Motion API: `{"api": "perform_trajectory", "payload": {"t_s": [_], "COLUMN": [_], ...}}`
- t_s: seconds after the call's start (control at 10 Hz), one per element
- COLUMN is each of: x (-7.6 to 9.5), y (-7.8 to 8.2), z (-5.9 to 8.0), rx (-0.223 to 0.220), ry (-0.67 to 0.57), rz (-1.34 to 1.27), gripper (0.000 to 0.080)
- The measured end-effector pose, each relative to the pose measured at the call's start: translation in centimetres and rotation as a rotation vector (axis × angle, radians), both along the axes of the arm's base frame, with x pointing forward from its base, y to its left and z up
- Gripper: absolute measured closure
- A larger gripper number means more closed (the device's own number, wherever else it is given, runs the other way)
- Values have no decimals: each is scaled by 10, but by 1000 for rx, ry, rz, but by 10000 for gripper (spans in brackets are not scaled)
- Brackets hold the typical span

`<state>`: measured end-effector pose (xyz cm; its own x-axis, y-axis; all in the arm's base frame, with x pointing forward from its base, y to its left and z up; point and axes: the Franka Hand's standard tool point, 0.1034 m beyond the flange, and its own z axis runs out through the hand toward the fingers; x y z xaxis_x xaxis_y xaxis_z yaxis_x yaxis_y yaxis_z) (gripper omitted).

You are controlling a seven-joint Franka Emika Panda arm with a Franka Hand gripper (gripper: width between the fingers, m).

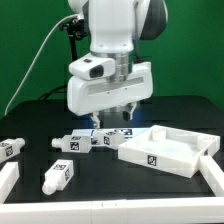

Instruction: Assemble one leg

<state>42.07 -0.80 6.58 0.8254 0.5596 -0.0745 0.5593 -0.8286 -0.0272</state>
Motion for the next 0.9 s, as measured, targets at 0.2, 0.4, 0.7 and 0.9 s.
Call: {"api": "perform_trajectory", "payload": {"t_s": [0.2,0.4,0.7,0.9], "x": [38,55,55,49], "y": [9,20,20,29], "z": [-4,-12,-13,-27], "rx": [17,23,23,37], "ry": [-13,-9,-24,-89], "rz": [27,46,52,126], "gripper": [150,150,150,150]}}
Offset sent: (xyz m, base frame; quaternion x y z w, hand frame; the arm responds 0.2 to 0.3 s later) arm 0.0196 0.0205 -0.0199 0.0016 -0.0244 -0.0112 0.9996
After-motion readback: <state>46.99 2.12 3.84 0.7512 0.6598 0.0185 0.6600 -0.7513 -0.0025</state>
